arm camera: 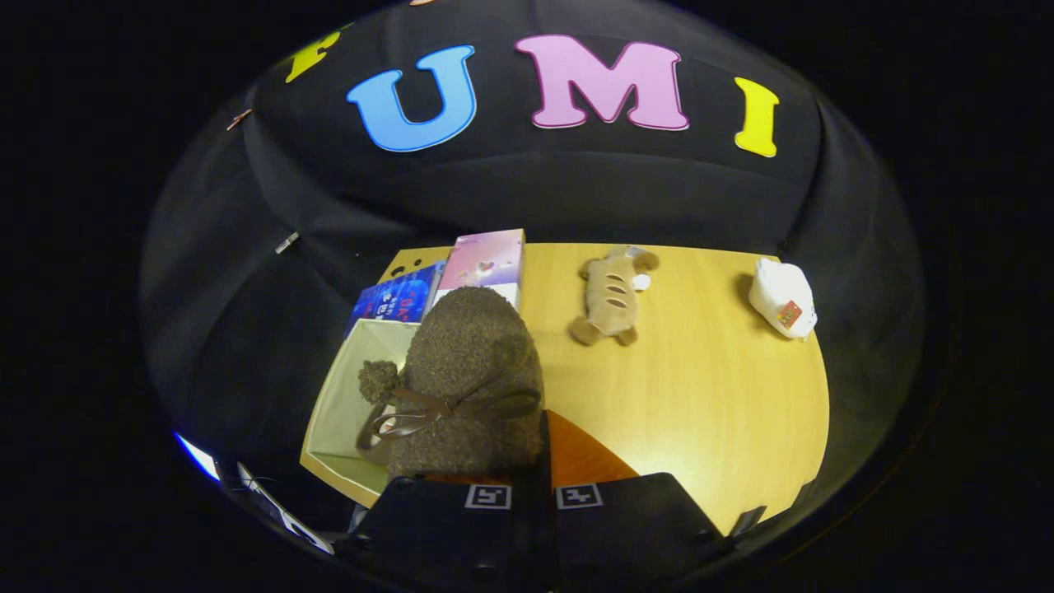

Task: Open the storage box then place both shoes into the box .Put the left shoe in first, then the right shoe, with the right side of both shoes facing outward in a uniform manner.

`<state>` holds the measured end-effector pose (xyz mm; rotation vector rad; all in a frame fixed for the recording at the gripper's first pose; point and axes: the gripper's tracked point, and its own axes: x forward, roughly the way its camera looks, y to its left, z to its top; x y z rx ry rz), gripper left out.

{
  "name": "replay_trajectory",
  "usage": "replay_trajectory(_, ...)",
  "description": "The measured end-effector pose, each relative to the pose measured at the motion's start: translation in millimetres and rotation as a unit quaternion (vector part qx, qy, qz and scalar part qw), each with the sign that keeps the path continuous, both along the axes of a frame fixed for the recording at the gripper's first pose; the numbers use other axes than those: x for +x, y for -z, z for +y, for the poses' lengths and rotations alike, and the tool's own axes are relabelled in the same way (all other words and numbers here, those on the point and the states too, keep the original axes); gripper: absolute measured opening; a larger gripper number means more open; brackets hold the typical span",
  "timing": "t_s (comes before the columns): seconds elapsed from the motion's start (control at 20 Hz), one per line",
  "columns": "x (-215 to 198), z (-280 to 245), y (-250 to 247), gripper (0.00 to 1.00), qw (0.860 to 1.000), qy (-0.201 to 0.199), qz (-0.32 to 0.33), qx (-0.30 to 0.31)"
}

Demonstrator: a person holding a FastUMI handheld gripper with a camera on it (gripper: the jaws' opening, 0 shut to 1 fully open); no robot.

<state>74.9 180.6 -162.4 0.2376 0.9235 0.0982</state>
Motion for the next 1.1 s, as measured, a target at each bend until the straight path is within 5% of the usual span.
replay_trajectory(0.3,28.4,95.9,9.9,0.05,0.999,0.002,0.026,0.024)
replay_trajectory(0.55,36.8,139.6,55.6,0.05,0.998,0.011,0.063,-0.014)
replay_trajectory(1.1,21.0,141.2,126.1,0.06,0.984,0.024,0.111,-0.134)
